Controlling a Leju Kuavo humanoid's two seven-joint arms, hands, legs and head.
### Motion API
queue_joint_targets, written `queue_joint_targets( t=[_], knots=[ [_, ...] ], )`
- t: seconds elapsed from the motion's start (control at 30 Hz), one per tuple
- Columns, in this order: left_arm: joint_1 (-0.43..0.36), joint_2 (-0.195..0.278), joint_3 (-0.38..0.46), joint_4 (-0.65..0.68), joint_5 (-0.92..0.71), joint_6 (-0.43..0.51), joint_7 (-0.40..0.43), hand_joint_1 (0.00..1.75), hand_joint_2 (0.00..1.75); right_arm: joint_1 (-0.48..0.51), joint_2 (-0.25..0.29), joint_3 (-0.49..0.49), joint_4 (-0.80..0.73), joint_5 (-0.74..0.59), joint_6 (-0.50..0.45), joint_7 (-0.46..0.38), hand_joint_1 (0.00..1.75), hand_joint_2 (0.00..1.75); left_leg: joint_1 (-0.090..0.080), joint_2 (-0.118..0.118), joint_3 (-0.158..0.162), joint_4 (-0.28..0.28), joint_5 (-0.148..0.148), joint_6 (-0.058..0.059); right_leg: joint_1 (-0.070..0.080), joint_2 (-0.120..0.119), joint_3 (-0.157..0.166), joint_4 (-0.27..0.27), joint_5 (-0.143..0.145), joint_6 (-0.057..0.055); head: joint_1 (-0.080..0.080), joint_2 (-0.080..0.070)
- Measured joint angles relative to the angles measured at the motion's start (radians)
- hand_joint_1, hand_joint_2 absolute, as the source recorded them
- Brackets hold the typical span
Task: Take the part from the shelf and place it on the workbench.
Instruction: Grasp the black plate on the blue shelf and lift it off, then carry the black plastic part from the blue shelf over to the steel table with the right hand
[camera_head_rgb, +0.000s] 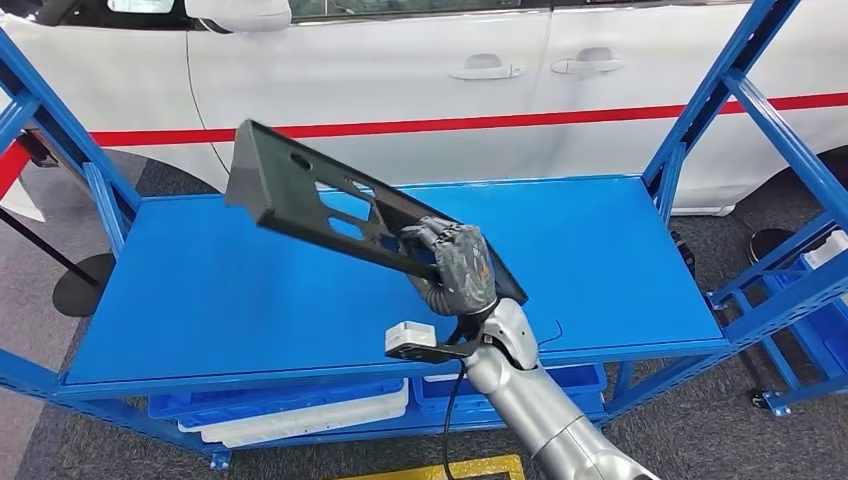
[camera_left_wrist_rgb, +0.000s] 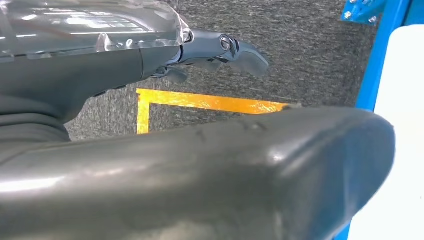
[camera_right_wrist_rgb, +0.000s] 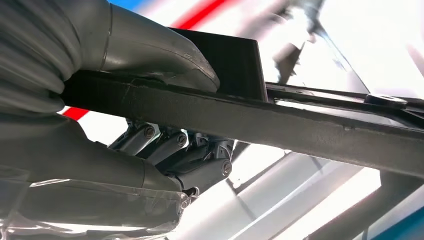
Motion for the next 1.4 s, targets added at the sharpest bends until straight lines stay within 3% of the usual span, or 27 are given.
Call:
queue_joint_targets(
  t=[0.07, 0.17, 0.23, 0.3, 0.33, 0.37, 0.4, 0.47, 0.53, 0.67, 0.7, 0.77, 0.83, 0.87, 0.9, 0.93, 1.03, 1.07, 1.1, 1.2, 1.23, 1.3, 1.37, 1.4],
  knots=[
    [0.000, 0.000, 0.008, 0.000, 0.000, -0.011, 0.021, 0.00, 0.00, 0.027, -0.036, 0.001, -0.139, -0.261, 0.114, -0.049, 1.69, 1.75, -0.003, 0.000, -0.002, 0.001, -0.002, -0.009, 0.004, -0.001, 0.012, -0.031, 0.003, -0.004, 0.000, 0.000],
    [0.004, 0.000, 0.019, 0.000, -0.005, -0.017, 0.082, 0.00, 0.00, 0.070, -0.084, -0.012, -0.378, -0.660, 0.464, -0.077, 1.69, 1.75, -0.002, 0.001, -0.008, 0.017, -0.018, -0.024, -0.003, -0.001, 0.014, -0.041, 0.009, -0.018, 0.000, 0.000],
    [0.005, -0.001, 0.027, 0.000, -0.009, -0.012, 0.120, 0.00, 0.00, 0.089, -0.091, -0.030, -0.490, -0.842, 0.710, -0.079, 1.69, 1.75, 0.001, 0.002, -0.042, 0.100, -0.070, -0.032, -0.006, -0.002, 0.018, -0.046, 0.011, -0.028, 0.000, 0.000],
    [0.005, -0.003, 0.033, 0.000, -0.011, -0.003, 0.147, 0.00, 0.00, 0.111, -0.092, -0.042, -0.560, -0.985, 0.873, -0.056, 1.69, 1.75, 0.002, 0.003, -0.097, 0.224, -0.127, -0.038, -0.004, -0.003, 0.020, -0.046, 0.008, -0.032, 0.000, 0.000],
    [0.006, -0.004, 0.035, 0.000, -0.012, 0.003, 0.161, 0.00, 0.00, 0.126, -0.092, -0.046, -0.590, -1.053, 0.940, -0.033, 1.69, 1.75, 0.003, 0.003, -0.115, 0.263, -0.137, -0.040, -0.003, -0.004, 0.022, -0.045, 0.007, -0.033, 0.000, 0.000],
    [0.009, -0.005, 0.038, 0.000, -0.013, 0.011, 0.176, 0.00, 0.00, 0.141, -0.092, -0.050, -0.619, -1.116, 1.006, -0.004, 1.69, 1.75, 0.003, 0.003, -0.117, 0.267, -0.129, -0.041, -0.002, -0.005, 0.023, -0.044, 0.006, -0.033, 0.000, 0.000],
    [0.011, -0.007, 0.042, 0.000, -0.014, 0.020, 0.191, 0.00, 0.00, 0.153, -0.091, -0.051, -0.645, -1.166, 1.067, 0.023, 1.69, 1.75, 0.003, 0.003, -0.100, 0.232, -0.103, -0.041, -0.002, -0.004, 0.024, -0.043, 0.005, -0.032, 0.000, 0.000],
    [0.014, -0.010, 0.051, 0.000, -0.015, 0.033, 0.215, 0.00, 0.00, 0.171, -0.087, -0.048, -0.686, -1.219, 1.159, 0.062, 1.69, 1.75, 0.003, 0.003, -0.033, 0.098, -0.038, -0.035, -0.003, -0.002, 0.027, -0.040, 0.002, -0.027, 0.000, 0.000],
    [0.012, -0.012, 0.057, 0.000, -0.017, 0.042, 0.225, 0.00, 0.00, 0.185, -0.084, -0.044, -0.710, -1.227, 1.193, 0.080, 1.69, 1.75, -0.001, 0.003, 0.010, 0.013, -0.013, -0.026, 0.001, -0.001, 0.027, -0.036, -0.001, -0.021, 0.000, 0.000],
    [0.013, -0.015, 0.063, 0.000, -0.024, 0.067, 0.241, 0.00, 0.00, 0.204, -0.083, -0.025, -0.724, -1.212, 1.218, 0.088, 1.69, 1.75, -0.004, 0.001, 0.010, 0.001, -0.008, -0.008, 0.001, -0.002, 0.022, -0.032, 0.001, -0.004, 0.000, 0.000],
    [0.013, -0.016, 0.065, 0.000, -0.026, 0.073, 0.244, 0.00, 0.00, 0.206, -0.084, -0.020, -0.724, -1.206, 1.220, 0.086, 1.69, 1.75, -0.001, 0.002, 0.009, -0.003, -0.003, -0.001, 0.001, -0.001, 0.019, -0.023, -0.010, 0.002, 0.000, 0.000],
    [0.012, -0.018, 0.069, 0.000, -0.030, 0.078, 0.247, 0.00, 0.00, 0.207, -0.085, -0.012, -0.723, -1.191, 1.214, 0.090, 1.69, 1.75, 0.003, 0.005, 0.003, -0.010, 0.008, 0.012, -0.002, -0.001, -0.009, 0.046, -0.068, 0.012, 0.000, 0.000],
    [0.010, -0.016, 0.074, 0.000, -0.036, 0.074, 0.247, 0.00, 0.00, 0.206, -0.086, 0.001, -0.722, -1.176, 1.191, 0.104, 1.69, 1.75, 0.001, 0.006, -0.009, -0.010, 0.016, 0.017, -0.006, -0.001, -0.059, 0.175, -0.145, 0.019, 0.000, 0.000],
    [0.009, -0.015, 0.077, 0.000, -0.040, 0.069, 0.247, 0.00, 0.00, 0.206, -0.087, 0.009, -0.721, -1.170, 1.175, 0.110, 1.69, 1.75, 0.001, 0.006, -0.015, -0.010, 0.021, 0.017, -0.008, -0.001, -0.076, 0.227, -0.166, 0.022, 0.000, 0.000],
    [0.009, -0.013, 0.079, 0.000, -0.045, 0.063, 0.246, 0.00, 0.00, 0.205, -0.089, 0.017, -0.721, -1.166, 1.159, 0.113, 1.69, 1.75, 0.001, 0.006, -0.022, -0.009, 0.025, 0.016, -0.010, -0.002, -0.076, 0.246, -0.167, 0.024, 0.000, 0.000],
    [0.008, -0.011, 0.080, 0.000, -0.048, 0.056, 0.244, 0.00, 0.00, 0.203, -0.091, 0.025, -0.721, -1.164, 1.142, 0.112, 1.69, 1.75, 0.001, 0.006, -0.028, -0.008, 0.030, 0.014, -0.012, -0.002, -0.057, 0.224, -0.150, 0.025, 0.000, 0.000],
    [0.008, -0.006, 0.081, 0.000, -0.057, 0.038, 0.233, 0.00, 0.00, 0.196, -0.097, 0.044, -0.734, -1.159, 1.104, 0.105, 1.69, 1.75, 0.000, 0.004, -0.041, -0.002, 0.041, 0.003, -0.013, -0.002, 0.070, 0.023, -0.080, 0.018, 0.000, 0.000],
    [0.008, -0.003, 0.081, 0.000, -0.060, 0.033, 0.231, 0.00, 0.00, 0.194, -0.099, 0.048, -0.744, -1.156, 1.091, 0.101, 1.69, 1.75, -0.001, 0.003, -0.043, 0.000, 0.045, -0.002, -0.011, -0.001, 0.095, -0.020, -0.068, 0.014, 0.000, 0.000],
    [0.007, 0.001, 0.082, 0.000, -0.064, 0.029, 0.229, 0.00, 0.00, 0.193, -0.101, 0.051, -0.754, -1.153, 1.079, 0.097, 1.69, 1.75, -0.001, 0.003, -0.044, 0.001, 0.049, -0.009, -0.008, -0.001, 0.104, -0.039, -0.065, 0.009, 0.000, 0.000],
    [0.007, 0.010, 0.082, 0.000, -0.071, 0.022, 0.228, 0.00, 0.00, 0.191, -0.106, 0.059, -0.779, -1.145, 1.055, 0.089, 1.69, 1.75, 0.000, 0.002, -0.052, 0.003, 0.052, -0.028, -0.008, -0.001, 0.091, -0.047, -0.047, -0.011, 0.000, 0.000],
    [0.008, 0.012, 0.082, 0.000, -0.071, 0.022, 0.228, 0.00, 0.00, 0.191, -0.107, 0.062, -0.784, -1.144, 1.053, 0.089, 1.69, 1.75, 0.001, 0.003, -0.061, 0.022, 0.032, -0.034, -0.010, -0.003, 0.085, -0.050, -0.038, -0.019, 0.000, 0.000],
    [0.008, 0.015, 0.082, 0.000, -0.072, 0.021, 0.227, 0.00, 0.00, 0.191, -0.109, 0.067, -0.791, -1.142, 1.049, 0.087, 1.69, 1.75, 0.004, 0.003, -0.096, 0.121, -0.054, -0.043, -0.010, -0.006, 0.069, -0.052, -0.022, -0.031, 0.000, 0.000],
    [0.007, 0.018, 0.082, 0.000, -0.076, 0.023, 0.228, 0.00, 0.00, 0.193, -0.112, 0.070, -0.796, -1.127, 1.027, 0.077, 1.69, 1.75, 0.005, 0.004, -0.130, 0.252, -0.128, -0.050, -0.008, -0.007, 0.048, -0.050, -0.008, -0.033, 0.000, 0.000],
    [0.008, 0.020, 0.082, 0.000, -0.079, 0.024, 0.230, 0.00, 0.00, 0.196, -0.115, 0.072, -0.798, -1.115, 1.005, 0.066, 1.69, 1.75, 0.005, 0.004, -0.129, 0.283, -0.138, -0.052, -0.006, -0.008, 0.038, -0.048, -0.002, -0.033, 0.000, 0.000]
  ],
)
